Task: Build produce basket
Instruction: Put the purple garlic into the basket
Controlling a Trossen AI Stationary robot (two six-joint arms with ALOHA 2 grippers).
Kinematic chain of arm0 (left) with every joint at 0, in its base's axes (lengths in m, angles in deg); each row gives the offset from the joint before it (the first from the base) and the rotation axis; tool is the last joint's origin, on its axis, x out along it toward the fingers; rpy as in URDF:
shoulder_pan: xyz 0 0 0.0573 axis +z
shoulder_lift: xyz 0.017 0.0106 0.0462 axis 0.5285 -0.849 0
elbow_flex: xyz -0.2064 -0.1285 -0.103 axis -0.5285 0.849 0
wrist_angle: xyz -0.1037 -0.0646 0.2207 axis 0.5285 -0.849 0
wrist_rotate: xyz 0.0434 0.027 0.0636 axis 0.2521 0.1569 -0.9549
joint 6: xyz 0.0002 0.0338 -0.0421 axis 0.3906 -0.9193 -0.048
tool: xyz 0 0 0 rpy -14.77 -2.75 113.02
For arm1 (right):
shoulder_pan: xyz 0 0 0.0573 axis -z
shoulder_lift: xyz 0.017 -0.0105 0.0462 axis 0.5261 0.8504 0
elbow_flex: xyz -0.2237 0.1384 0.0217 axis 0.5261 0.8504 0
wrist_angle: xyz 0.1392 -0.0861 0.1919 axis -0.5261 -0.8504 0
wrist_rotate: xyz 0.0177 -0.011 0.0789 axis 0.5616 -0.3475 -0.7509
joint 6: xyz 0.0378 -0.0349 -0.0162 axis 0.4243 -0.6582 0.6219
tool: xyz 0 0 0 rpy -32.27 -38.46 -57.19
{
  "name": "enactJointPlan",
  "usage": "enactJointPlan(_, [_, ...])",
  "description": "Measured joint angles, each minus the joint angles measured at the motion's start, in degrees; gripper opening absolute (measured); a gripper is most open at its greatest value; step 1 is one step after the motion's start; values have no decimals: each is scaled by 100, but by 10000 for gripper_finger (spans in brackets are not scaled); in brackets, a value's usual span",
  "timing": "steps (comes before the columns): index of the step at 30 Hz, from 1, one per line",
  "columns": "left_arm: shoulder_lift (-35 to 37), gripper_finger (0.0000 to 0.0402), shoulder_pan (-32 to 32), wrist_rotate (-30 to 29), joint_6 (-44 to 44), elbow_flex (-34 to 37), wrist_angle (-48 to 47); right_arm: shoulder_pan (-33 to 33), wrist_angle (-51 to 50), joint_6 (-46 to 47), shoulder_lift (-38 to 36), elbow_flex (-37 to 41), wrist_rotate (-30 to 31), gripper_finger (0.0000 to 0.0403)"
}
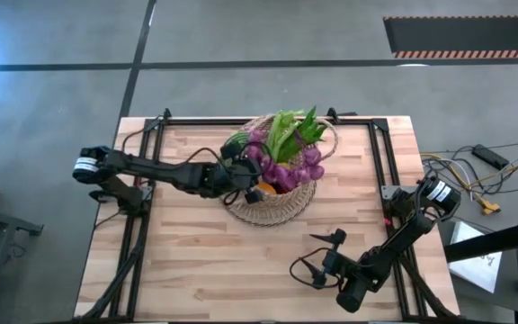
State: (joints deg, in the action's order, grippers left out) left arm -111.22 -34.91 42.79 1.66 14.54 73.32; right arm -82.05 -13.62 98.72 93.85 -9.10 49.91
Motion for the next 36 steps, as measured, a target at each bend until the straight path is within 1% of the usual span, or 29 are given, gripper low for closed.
enactJointPlan(3, [37,124,23,6,181,-111,-226,-2,2,8,0,0,-1,368])
enactJointPlan(7, [277,158,26,5,192,-304,-712,-1,2,17,0,0,-7,368])
enactJointPlan(10, [448,175,12,53,255,-495,-1243,-4,3,35,0,0,-102,368])
enactJointPlan(12, [591,181,2,176,502,-569,-1395,9,-15,118,-22,0,-164,368])
enactJointPlan(14, [748,182,-9,459,685,-583,-1493,20,-71,149,-107,-41,-297,368])
enactJointPlan(17, [965,182,-24,860,849,-574,-1523,31,-147,-38,-378,-152,-488,368])
enactJointPlan(20, [1143,182,-86,876,1120,-565,-1645,35,-445,-264,-770,-288,-552,368])
enactJointPlan(22, [1228,182,-125,752,1374,-556,-1684,47,-698,-385,-1099,-415,-556,368])
enactJointPlan(25, [1238,181,-185,719,1516,-503,-1420,161,-1355,-435,-1613,-669,-570,368])
enactJointPlan(29, [968,165,-222,638,1157,-318,-675,452,-2242,-671,-2170,-1154,-659,368])
enactJointPlan(34, [238,137,-138,235,772,-269,151,1208,-3407,-670,-2513,-1835,-700,368])
enactJointPlan(36, [-115,127,-66,222,715,-291,463,1538,-3906,-514,-2531,-2065,-741,368])
